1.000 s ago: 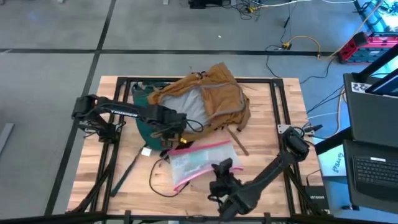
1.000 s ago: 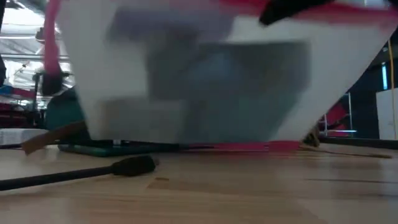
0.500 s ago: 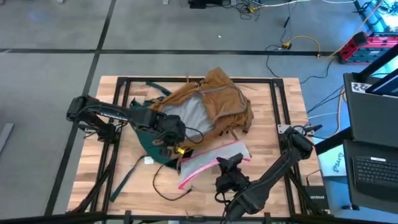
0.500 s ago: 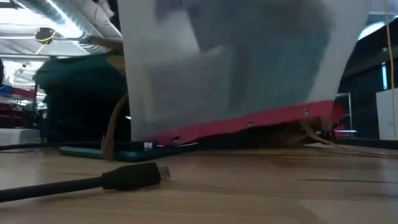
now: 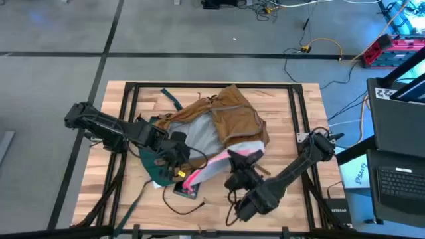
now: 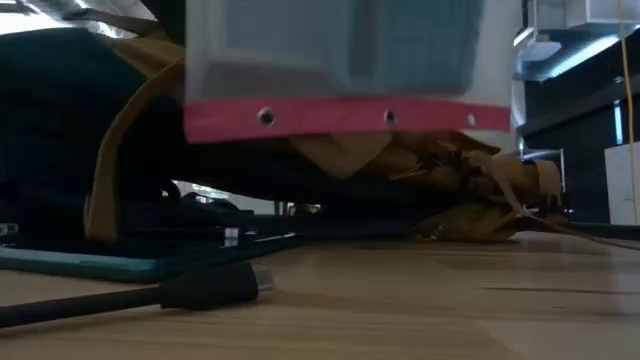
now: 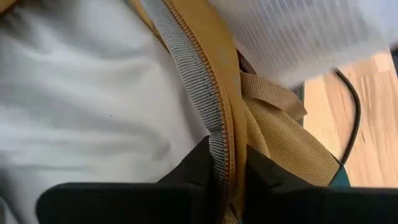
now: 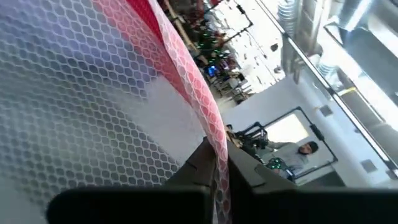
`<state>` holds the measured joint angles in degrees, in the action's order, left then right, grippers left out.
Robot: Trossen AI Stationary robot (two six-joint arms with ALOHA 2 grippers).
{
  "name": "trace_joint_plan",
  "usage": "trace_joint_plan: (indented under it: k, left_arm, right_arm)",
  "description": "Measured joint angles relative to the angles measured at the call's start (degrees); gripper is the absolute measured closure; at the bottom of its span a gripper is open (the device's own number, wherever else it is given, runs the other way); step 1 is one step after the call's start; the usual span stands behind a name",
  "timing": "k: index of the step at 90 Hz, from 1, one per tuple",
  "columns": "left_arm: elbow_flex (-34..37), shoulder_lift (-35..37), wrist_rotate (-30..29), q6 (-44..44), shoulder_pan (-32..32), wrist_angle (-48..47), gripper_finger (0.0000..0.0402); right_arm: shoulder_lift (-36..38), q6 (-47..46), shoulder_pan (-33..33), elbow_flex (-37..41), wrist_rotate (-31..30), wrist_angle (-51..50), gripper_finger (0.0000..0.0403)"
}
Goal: Unpack backpack
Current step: Put the pink zipper pouch into the brown backpack
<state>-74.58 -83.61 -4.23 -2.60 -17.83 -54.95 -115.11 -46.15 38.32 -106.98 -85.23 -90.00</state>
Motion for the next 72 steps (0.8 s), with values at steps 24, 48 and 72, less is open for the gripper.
trace_joint_plan:
  k: [24, 48, 72]
  left_arm:
    - [6.15, 0.15, 0.02, 1.09, -0.98, 5.99, 0.037]
    - [11.52, 0.15, 0.56, 3.18, -0.99, 10.74, 0.037]
    - [12.14, 0.11, 0.63, 5.7, -0.98, 13.36, 0.037]
  right_arm:
    - [7.38, 3.17, -4.56, 0.0, -4.39, -0.08, 0.0403]
    - [11.93, 11.08, -11.89, -0.01, -0.72, 6.72, 0.0403]
    - [11.3, 38.26, -19.55, 0.0, 16.65, 34.64, 0.0403]
